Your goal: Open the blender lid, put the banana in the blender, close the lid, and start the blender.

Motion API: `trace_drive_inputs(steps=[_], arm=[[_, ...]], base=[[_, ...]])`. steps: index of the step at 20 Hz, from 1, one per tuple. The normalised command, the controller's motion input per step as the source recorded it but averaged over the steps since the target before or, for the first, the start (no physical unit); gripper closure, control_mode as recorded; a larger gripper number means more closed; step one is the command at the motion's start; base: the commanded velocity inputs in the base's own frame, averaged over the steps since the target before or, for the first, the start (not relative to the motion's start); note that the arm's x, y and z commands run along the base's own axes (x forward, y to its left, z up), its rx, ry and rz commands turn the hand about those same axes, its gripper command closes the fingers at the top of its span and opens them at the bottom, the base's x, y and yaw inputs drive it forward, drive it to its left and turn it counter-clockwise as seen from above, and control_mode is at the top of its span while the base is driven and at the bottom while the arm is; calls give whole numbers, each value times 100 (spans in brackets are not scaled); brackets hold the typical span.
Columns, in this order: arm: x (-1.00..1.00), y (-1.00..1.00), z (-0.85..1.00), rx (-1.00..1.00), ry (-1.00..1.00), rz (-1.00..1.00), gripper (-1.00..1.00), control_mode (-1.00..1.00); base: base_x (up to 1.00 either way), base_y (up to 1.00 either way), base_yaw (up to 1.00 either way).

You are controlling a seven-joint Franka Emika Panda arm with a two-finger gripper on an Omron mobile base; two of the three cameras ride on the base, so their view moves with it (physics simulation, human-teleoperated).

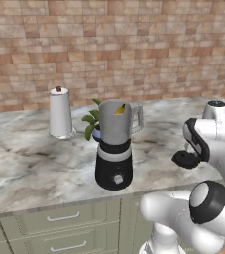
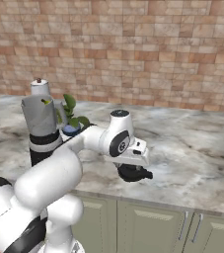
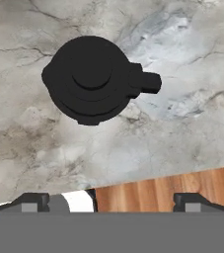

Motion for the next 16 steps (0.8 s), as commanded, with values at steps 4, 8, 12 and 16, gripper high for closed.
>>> trace_drive_inputs(steps=[4, 8, 12, 16], arm=[[42, 0, -25, 0, 8, 0, -100, -100], [42, 0, -23, 4, 0, 0, -100, -100], [41, 0, -19, 5, 0, 0, -100, -100], [33, 0, -26, 5, 0, 0, -100, -100]], base=[[0, 0, 0], [0, 0, 0], [0, 0, 0], [0, 0, 0]])
